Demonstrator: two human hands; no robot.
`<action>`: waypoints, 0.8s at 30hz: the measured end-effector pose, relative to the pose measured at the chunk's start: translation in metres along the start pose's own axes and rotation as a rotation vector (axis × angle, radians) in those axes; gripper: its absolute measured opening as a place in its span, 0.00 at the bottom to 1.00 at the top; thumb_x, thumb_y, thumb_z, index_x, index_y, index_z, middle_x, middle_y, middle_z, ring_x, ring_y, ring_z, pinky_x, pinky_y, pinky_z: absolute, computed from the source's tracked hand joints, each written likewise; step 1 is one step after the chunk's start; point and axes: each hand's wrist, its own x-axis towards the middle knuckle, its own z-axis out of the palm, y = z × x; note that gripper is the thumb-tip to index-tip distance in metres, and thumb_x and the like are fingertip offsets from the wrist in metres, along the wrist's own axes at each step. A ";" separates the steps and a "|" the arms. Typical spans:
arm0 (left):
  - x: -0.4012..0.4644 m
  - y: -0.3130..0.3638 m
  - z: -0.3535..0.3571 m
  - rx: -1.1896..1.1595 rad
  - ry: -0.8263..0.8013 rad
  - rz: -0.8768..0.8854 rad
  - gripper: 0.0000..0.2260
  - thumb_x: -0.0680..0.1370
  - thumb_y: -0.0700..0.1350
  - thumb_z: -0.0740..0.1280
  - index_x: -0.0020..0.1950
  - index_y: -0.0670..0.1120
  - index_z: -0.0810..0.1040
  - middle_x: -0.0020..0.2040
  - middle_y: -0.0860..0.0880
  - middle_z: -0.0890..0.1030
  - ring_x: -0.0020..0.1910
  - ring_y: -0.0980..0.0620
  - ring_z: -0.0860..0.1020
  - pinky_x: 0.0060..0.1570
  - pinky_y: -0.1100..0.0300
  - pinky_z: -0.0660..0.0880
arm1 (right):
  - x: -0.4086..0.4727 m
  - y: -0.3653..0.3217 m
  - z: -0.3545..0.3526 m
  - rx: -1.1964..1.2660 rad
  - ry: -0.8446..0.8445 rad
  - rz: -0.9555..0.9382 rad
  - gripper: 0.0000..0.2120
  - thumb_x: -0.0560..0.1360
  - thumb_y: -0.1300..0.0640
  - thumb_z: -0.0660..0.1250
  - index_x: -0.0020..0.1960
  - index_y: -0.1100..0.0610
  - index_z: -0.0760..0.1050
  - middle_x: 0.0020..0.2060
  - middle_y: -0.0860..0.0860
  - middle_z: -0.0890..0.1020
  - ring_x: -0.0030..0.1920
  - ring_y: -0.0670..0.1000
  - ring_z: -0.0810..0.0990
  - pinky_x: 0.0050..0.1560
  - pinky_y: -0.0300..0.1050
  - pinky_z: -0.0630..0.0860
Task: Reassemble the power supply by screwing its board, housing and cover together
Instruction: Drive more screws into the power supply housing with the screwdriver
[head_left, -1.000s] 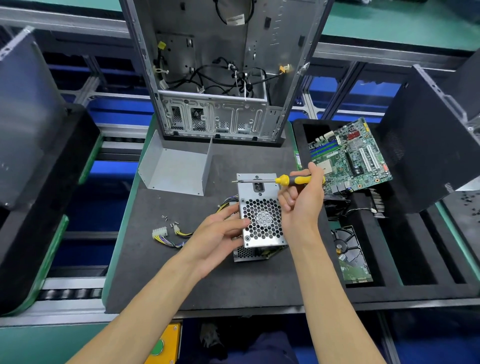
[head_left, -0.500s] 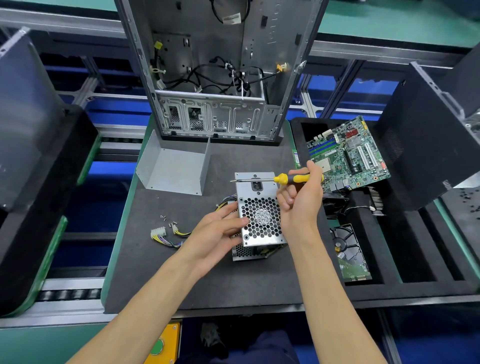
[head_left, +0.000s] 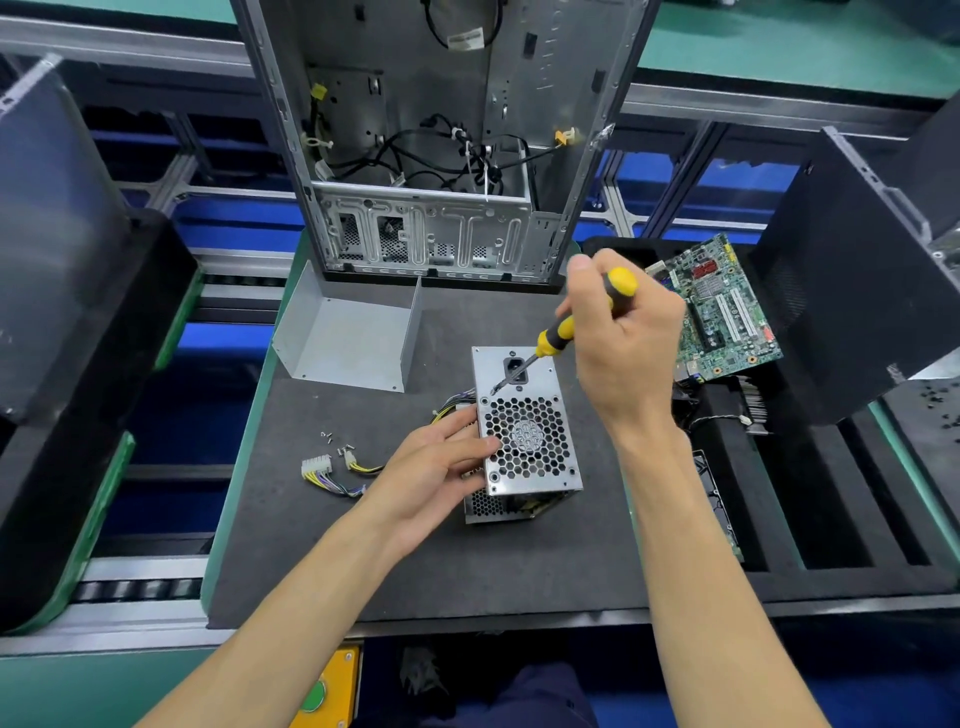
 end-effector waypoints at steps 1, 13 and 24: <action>0.000 0.000 0.000 0.000 0.004 0.000 0.20 0.78 0.34 0.67 0.70 0.42 0.75 0.66 0.42 0.80 0.66 0.43 0.79 0.61 0.50 0.79 | 0.001 -0.001 0.002 -0.044 -0.028 -0.023 0.24 0.81 0.54 0.63 0.33 0.68 0.64 0.25 0.63 0.72 0.26 0.54 0.74 0.29 0.42 0.71; 0.001 0.000 0.003 -0.011 0.015 -0.004 0.21 0.77 0.35 0.69 0.70 0.42 0.74 0.65 0.42 0.81 0.65 0.44 0.79 0.56 0.53 0.80 | 0.000 0.010 0.014 -0.186 -0.118 -0.046 0.22 0.81 0.51 0.63 0.33 0.62 0.65 0.25 0.62 0.73 0.26 0.56 0.73 0.29 0.54 0.71; 0.000 0.000 0.003 0.003 0.028 -0.006 0.19 0.78 0.34 0.68 0.69 0.43 0.76 0.64 0.43 0.81 0.64 0.45 0.80 0.57 0.53 0.80 | 0.000 -0.005 0.032 0.076 -0.262 0.046 0.07 0.82 0.59 0.65 0.56 0.57 0.81 0.36 0.48 0.82 0.36 0.45 0.78 0.42 0.41 0.75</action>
